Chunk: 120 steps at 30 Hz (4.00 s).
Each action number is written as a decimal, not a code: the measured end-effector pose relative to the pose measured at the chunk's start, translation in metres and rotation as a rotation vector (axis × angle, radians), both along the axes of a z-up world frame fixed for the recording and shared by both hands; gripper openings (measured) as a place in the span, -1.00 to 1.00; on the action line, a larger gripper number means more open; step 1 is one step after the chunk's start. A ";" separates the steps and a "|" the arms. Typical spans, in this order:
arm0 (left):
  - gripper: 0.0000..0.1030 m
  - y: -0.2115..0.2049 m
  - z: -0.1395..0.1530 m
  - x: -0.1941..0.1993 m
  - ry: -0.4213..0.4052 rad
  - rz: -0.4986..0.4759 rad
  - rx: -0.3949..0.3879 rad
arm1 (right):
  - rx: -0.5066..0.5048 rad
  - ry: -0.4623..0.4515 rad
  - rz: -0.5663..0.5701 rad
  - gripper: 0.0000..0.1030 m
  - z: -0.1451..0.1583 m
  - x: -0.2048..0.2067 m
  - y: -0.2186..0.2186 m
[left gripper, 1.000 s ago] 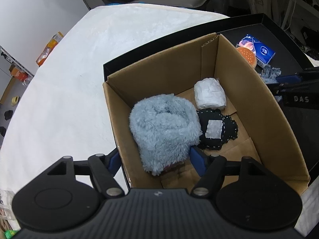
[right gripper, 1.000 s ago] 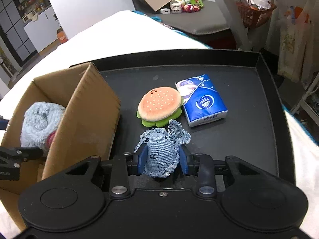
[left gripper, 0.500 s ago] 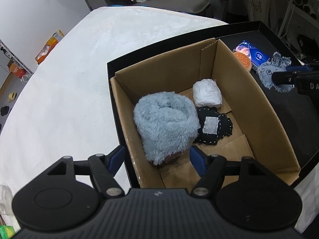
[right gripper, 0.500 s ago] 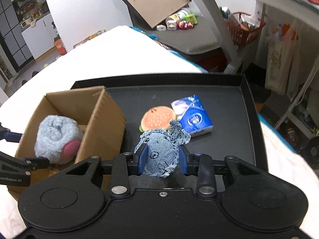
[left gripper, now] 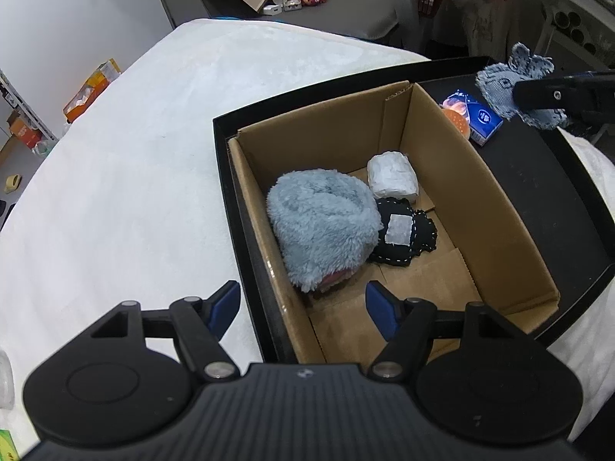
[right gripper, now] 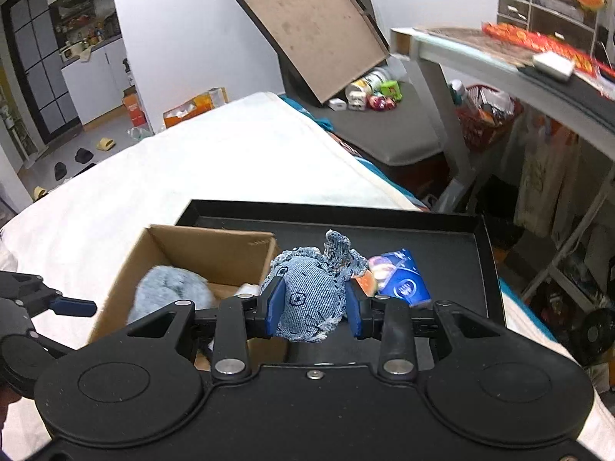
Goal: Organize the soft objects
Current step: 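Grasp the denim fish plush with the right gripper and lift it, then lower the denim fish plush into the box and open the right gripper, then move the right gripper to the blue tissue pack on the tray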
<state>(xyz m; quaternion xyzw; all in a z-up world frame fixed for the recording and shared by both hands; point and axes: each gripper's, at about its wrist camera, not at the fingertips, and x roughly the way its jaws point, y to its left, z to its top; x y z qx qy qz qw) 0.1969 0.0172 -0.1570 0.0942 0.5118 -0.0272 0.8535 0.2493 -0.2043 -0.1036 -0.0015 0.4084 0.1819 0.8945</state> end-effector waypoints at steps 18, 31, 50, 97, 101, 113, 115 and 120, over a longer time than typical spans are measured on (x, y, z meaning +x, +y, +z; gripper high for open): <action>0.35 0.024 0.006 -0.023 -0.039 -0.020 -0.111 | 0.018 0.011 0.097 -0.34 0.017 -0.023 0.057; -0.08 0.034 -0.002 -0.035 -0.017 -0.073 -0.190 | 0.024 0.080 0.143 -0.33 0.005 -0.037 0.093; -0.59 0.037 -0.012 -0.034 0.028 -0.060 -0.222 | 0.110 0.181 0.177 0.03 -0.017 -0.042 0.094; 0.04 -0.014 -0.012 0.014 0.001 -0.008 0.060 | 0.085 -0.020 -0.073 0.76 -0.046 -0.013 -0.037; 0.04 -0.020 -0.016 0.021 0.007 -0.004 0.086 | 0.085 -0.025 -0.098 0.79 -0.055 -0.006 -0.044; 0.26 -0.030 -0.022 0.039 0.019 0.011 0.143 | 0.094 0.012 -0.121 0.78 -0.079 0.018 -0.059; 0.31 -0.032 -0.023 0.040 0.018 0.010 0.152 | 0.080 0.021 -0.126 0.72 -0.084 0.023 -0.060; 0.36 -0.034 -0.025 0.042 0.024 0.004 0.167 | 0.031 0.042 -0.095 0.66 -0.096 0.039 -0.055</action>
